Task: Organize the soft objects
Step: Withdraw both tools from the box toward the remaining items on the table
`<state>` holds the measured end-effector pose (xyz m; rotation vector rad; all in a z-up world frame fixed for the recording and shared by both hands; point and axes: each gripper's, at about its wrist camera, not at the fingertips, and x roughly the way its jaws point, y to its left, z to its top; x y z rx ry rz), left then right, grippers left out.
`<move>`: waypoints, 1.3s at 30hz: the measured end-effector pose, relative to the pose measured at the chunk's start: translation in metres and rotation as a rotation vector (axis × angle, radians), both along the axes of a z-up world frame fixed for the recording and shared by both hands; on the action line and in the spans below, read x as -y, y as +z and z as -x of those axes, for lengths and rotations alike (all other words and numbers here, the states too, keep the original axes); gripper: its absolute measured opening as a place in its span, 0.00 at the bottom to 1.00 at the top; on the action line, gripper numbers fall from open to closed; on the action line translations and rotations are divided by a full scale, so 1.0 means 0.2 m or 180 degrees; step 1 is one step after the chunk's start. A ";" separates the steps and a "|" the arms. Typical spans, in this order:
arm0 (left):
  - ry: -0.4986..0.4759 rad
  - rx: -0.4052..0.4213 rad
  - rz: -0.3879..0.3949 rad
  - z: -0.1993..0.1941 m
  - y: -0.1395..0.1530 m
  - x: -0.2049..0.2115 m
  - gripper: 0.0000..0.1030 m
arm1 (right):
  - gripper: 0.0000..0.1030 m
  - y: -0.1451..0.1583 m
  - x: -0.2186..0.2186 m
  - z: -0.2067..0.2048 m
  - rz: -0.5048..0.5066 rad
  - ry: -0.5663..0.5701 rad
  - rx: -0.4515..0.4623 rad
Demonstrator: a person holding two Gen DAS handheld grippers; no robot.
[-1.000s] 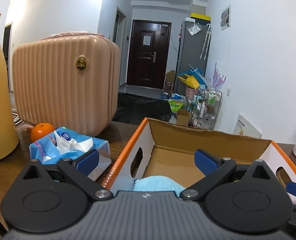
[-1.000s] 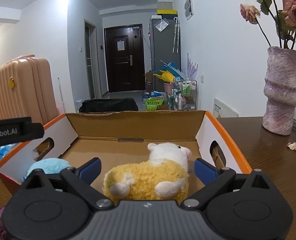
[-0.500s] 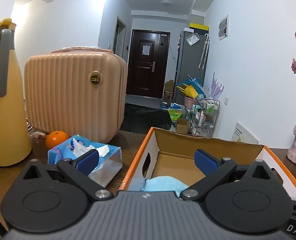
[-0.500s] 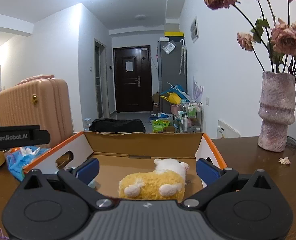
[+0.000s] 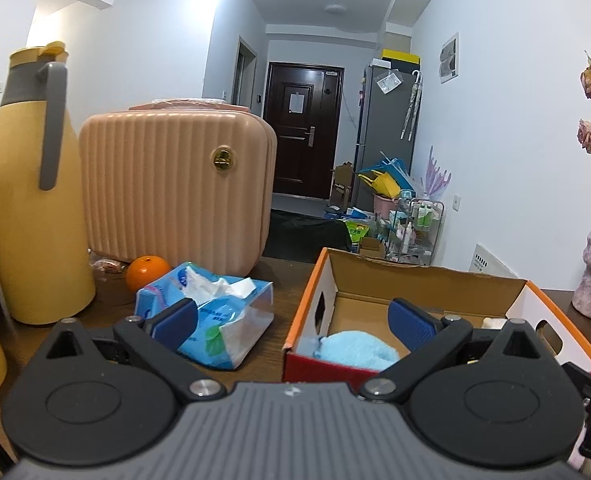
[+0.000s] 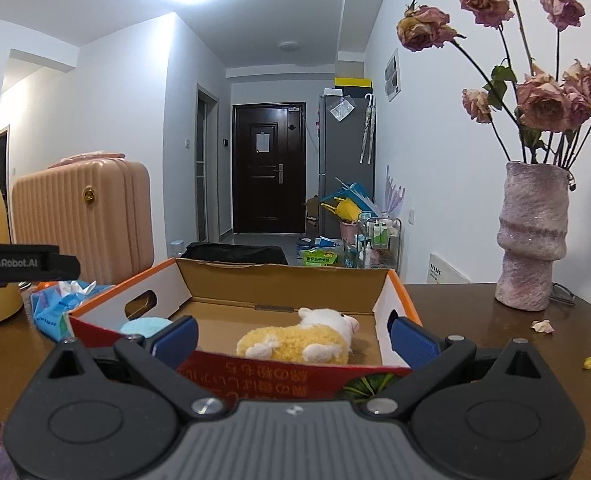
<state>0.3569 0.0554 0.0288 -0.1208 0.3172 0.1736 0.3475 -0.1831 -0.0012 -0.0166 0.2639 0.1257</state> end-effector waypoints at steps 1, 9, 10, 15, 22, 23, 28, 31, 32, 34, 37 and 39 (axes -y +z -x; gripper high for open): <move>0.0002 -0.0001 -0.0001 0.02 0.00 -0.01 1.00 | 1.00 0.00 0.00 0.02 0.0006 -0.0002 0.0002; -0.0005 -0.0019 -0.0036 0.15 0.00 -0.04 1.00 | 1.00 -0.01 0.03 0.15 0.0078 -0.0010 0.0013; -0.0009 -0.0024 -0.0043 0.17 0.00 -0.04 1.00 | 1.00 -0.02 0.03 0.17 0.0093 -0.0008 0.0019; -0.0041 -0.0036 -0.0078 0.26 -0.02 -0.04 1.00 | 1.00 -0.02 0.04 0.26 0.0148 -0.0008 0.0046; -0.0095 -0.0014 -0.0112 0.41 -0.02 -0.04 1.00 | 1.00 -0.02 0.06 0.36 0.0165 0.0002 0.0059; -0.0109 -0.0015 -0.0110 0.42 -0.02 -0.04 1.00 | 1.00 -0.03 0.06 0.37 0.0169 0.0007 0.0056; -0.0197 -0.0062 -0.0119 0.51 -0.04 -0.03 1.00 | 1.00 -0.04 0.07 0.45 0.0178 0.0052 0.0034; -0.0237 -0.0095 -0.0134 0.55 -0.05 -0.02 1.00 | 1.00 -0.05 0.08 0.50 0.0166 0.0089 0.0011; -0.0248 -0.0101 -0.0134 0.56 -0.06 -0.02 1.00 | 1.00 -0.05 0.09 0.52 0.0158 0.0102 0.0002; -0.0269 -0.0123 -0.0132 0.58 -0.06 -0.02 1.00 | 1.00 -0.05 0.09 0.54 0.0149 0.0126 -0.0020; -0.0298 -0.0182 -0.0134 0.61 -0.08 -0.02 1.00 | 1.00 -0.05 0.09 0.57 0.0165 0.0144 -0.0045; -0.0314 -0.0215 -0.0134 0.62 -0.09 -0.02 1.00 | 1.00 -0.06 0.08 0.59 0.0178 0.0157 -0.0060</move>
